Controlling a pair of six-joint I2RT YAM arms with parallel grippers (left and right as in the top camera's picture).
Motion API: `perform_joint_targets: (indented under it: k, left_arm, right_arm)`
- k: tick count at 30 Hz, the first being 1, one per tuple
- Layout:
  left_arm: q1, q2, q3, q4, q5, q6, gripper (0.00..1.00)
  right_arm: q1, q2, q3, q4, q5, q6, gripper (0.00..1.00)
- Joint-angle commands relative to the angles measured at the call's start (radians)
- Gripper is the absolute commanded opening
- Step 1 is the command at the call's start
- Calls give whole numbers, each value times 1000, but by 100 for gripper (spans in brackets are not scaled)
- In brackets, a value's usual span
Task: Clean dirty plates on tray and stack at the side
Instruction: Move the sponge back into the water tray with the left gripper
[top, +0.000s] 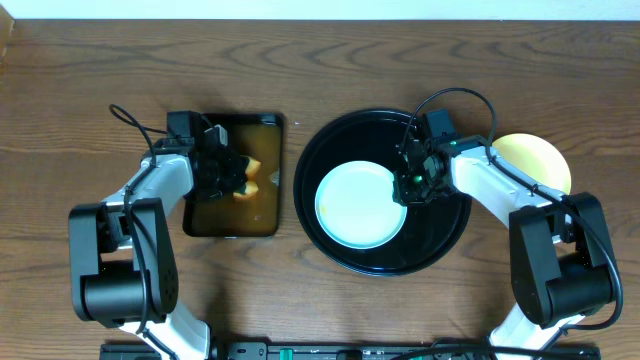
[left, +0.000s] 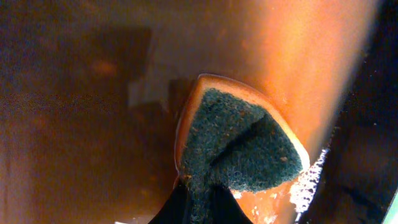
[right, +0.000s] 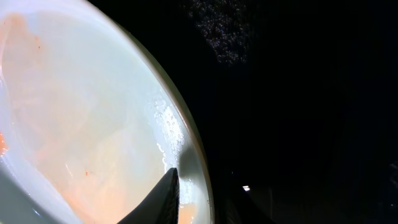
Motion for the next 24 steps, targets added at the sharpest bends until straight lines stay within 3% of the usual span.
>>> perform_joint_targets:
  k: [1,5,13,24]
  left_arm:
    - [-21,-68,-10,-16,-64,32,7]
    - [-81,-152,-10,-19,-81,42,7]
    - [-242,-71,-20,-27,-509,38,7]
    - [-353,-13,-20,-14,-348,13,8]
  right_arm:
    - [8,26,-19,3,54,1,20]
    - [8,26,-19,1,54,1,19]
    - [8,26,-19,-10,54,1,18]
    - [8,26,-19,-15,55,1,17]
